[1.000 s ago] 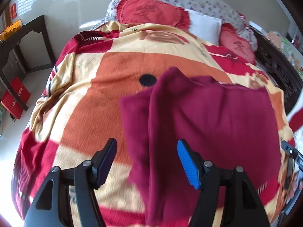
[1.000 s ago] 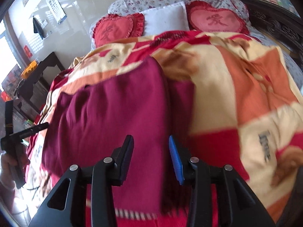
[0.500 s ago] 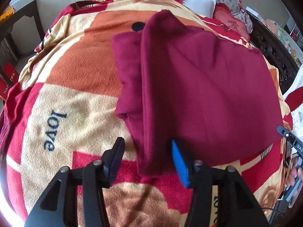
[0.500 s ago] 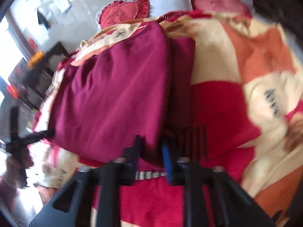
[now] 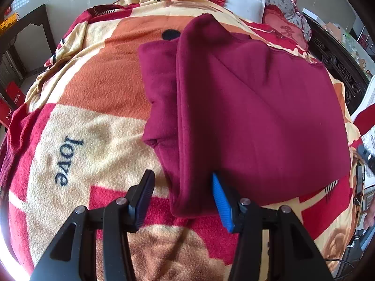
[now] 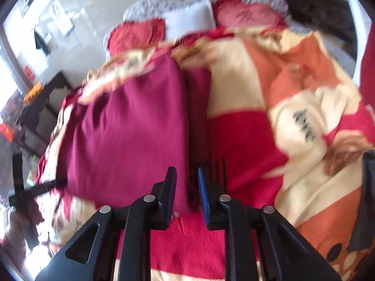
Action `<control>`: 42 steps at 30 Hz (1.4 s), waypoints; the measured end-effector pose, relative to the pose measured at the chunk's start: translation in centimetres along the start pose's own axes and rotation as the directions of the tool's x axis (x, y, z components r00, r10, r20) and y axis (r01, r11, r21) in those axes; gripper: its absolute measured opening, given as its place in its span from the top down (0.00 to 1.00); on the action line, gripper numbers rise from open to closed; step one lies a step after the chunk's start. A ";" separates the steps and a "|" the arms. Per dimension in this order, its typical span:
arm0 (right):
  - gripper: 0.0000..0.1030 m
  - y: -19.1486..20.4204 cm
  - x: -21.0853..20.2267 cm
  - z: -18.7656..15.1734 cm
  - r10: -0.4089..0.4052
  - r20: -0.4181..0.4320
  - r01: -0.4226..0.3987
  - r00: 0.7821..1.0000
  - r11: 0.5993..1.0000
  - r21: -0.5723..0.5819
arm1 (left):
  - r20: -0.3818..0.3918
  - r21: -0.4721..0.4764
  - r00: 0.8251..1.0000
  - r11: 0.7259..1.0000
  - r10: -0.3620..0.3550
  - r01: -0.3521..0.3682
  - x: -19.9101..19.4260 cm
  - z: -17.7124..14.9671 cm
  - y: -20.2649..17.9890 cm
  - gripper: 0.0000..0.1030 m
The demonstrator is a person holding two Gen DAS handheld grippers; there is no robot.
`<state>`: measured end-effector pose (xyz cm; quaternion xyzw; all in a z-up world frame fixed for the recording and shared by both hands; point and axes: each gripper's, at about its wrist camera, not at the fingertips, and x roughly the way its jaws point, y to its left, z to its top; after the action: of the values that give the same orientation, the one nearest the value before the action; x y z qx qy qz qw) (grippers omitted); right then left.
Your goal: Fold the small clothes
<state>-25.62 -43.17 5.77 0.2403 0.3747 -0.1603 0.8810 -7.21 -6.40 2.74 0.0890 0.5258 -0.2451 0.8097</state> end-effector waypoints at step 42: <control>0.94 22.9 18.2 8.6 0.132 -0.143 -0.175 0.981 0.916 -0.362 | 0.042 -0.119 0.988 0.981 -0.151 0.155 0.1 -1.2 3.9 0.40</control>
<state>2.13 -30.64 4.50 0.1062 0.4285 -0.0024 0.8973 -6.26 -2.60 1.64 -0.0054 0.5319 -0.2756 0.8007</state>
